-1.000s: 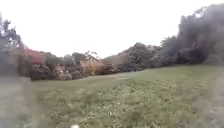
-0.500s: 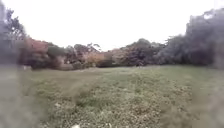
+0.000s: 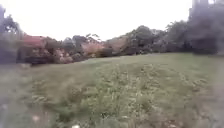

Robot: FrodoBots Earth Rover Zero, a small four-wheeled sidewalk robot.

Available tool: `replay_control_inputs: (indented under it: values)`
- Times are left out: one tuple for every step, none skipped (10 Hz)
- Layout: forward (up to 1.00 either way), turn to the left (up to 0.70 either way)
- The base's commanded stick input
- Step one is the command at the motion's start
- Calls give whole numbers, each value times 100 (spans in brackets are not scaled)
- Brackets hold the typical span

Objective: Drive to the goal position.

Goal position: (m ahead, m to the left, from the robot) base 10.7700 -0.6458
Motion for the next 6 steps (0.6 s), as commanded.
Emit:
replay_control_inputs:
  values:
    - [100,0]
    - [100,0]
    - [100,0]
    - [100,0]
    - [100,0]
    - [100,0]
